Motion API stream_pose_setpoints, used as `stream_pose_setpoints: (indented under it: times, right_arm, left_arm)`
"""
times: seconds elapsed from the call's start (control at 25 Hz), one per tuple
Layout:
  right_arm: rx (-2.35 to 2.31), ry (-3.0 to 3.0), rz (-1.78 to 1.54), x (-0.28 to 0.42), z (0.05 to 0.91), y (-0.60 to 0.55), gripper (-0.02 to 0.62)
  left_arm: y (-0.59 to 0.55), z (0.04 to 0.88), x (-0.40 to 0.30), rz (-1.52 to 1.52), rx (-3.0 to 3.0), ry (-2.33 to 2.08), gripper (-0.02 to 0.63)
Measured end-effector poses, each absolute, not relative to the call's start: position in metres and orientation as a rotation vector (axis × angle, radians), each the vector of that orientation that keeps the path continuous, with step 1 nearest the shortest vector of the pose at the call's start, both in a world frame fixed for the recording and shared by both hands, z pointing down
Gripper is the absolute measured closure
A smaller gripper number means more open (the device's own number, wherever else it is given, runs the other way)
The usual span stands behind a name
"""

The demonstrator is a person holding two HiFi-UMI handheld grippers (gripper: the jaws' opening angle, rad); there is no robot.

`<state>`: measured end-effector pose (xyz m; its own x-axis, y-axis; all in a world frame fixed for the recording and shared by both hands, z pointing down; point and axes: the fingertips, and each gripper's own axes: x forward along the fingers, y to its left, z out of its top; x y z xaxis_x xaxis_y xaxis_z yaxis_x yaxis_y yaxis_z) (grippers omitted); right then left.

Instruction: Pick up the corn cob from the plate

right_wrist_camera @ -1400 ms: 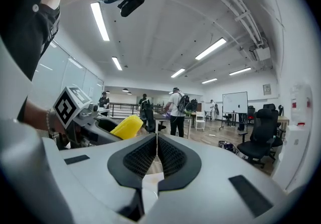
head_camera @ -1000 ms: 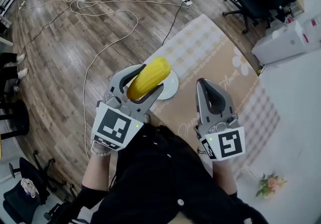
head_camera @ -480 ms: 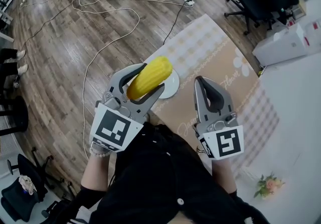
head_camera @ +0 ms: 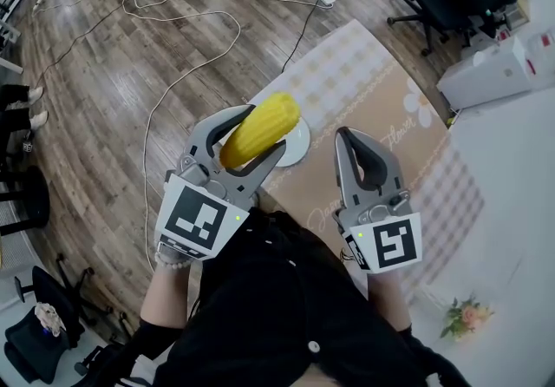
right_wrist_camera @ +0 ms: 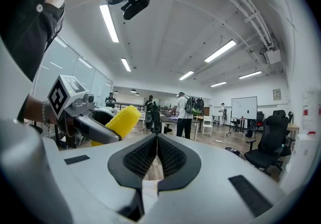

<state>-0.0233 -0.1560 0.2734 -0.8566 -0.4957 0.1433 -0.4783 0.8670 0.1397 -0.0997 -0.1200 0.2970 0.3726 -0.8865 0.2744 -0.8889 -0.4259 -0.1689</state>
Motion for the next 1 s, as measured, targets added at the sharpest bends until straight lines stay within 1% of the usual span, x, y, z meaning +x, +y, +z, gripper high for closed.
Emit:
stream_pose_setpoints:
  times: [1.0]
  right_arm:
    - [0.767, -2.84, -0.158, -0.0224, 0.2787, -0.1492, 0.552]
  left_arm:
    - [-0.1199, 0.2986, -0.1032, 0.499, 2.6, -1.684, 0.345]
